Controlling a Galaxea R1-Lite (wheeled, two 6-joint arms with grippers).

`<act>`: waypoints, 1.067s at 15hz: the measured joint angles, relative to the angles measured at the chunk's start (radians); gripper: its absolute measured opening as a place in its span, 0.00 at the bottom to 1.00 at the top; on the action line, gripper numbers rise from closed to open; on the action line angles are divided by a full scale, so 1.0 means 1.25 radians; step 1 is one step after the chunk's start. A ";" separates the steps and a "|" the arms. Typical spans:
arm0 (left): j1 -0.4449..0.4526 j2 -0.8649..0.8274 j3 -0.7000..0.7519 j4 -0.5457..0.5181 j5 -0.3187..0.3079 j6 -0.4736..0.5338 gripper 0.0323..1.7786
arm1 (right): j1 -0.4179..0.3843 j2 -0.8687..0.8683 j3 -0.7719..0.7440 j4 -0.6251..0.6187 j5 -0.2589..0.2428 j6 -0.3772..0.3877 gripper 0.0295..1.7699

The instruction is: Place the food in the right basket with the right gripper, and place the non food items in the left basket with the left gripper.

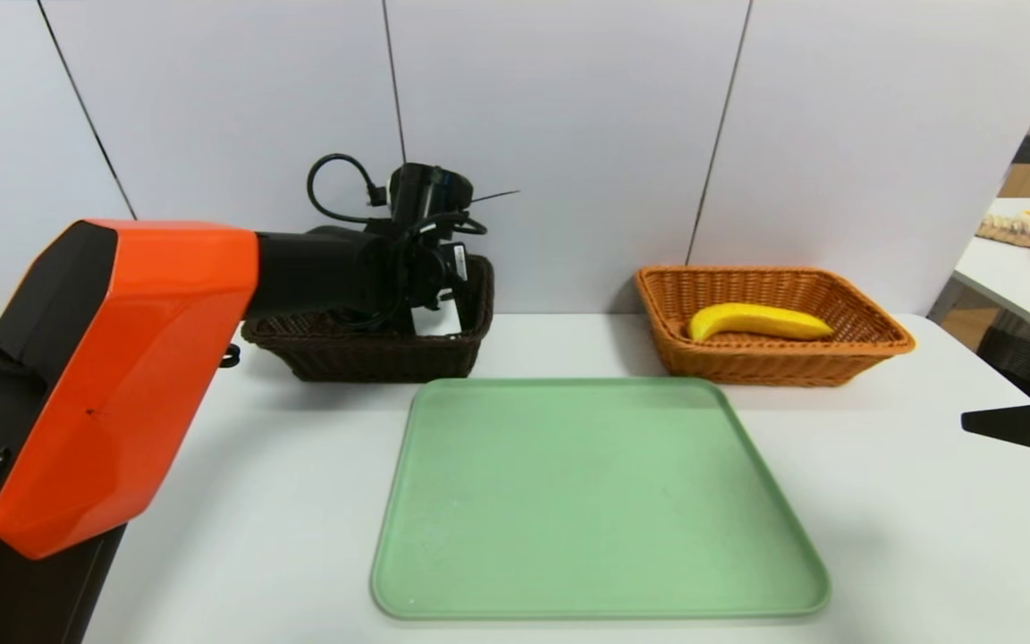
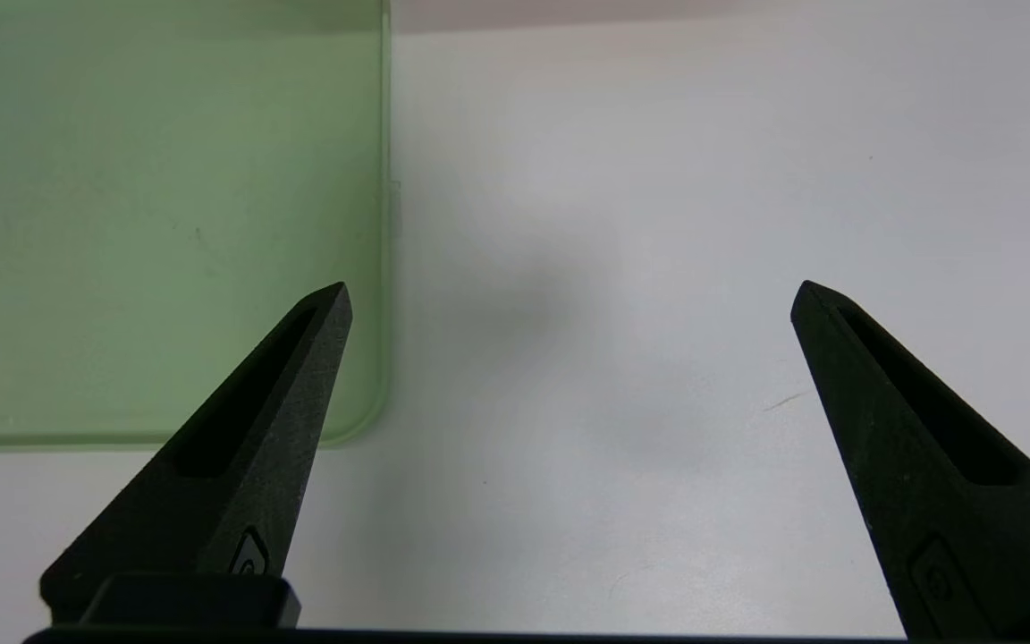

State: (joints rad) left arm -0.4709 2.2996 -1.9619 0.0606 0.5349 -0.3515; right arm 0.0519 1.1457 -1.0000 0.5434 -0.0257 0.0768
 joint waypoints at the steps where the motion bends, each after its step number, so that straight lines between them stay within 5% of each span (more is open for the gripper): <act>1: 0.000 -0.009 0.000 0.002 0.000 0.005 0.82 | 0.000 0.001 -0.004 0.000 0.000 0.000 0.96; 9: -0.015 -0.223 0.059 0.053 -0.039 0.283 0.91 | 0.001 0.012 -0.102 0.035 -0.001 -0.086 0.96; 13: -0.035 -0.398 0.208 0.180 -0.150 0.310 0.93 | 0.001 0.051 -0.218 0.169 0.018 -0.107 0.96; 16: -0.060 -0.550 0.334 0.219 -0.171 0.298 0.94 | 0.003 0.086 -0.270 0.301 0.062 -0.122 0.96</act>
State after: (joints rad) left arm -0.5464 1.6115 -1.5447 0.3338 0.3217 0.0211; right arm 0.0557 1.2536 -1.3374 0.9202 0.0515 -0.0760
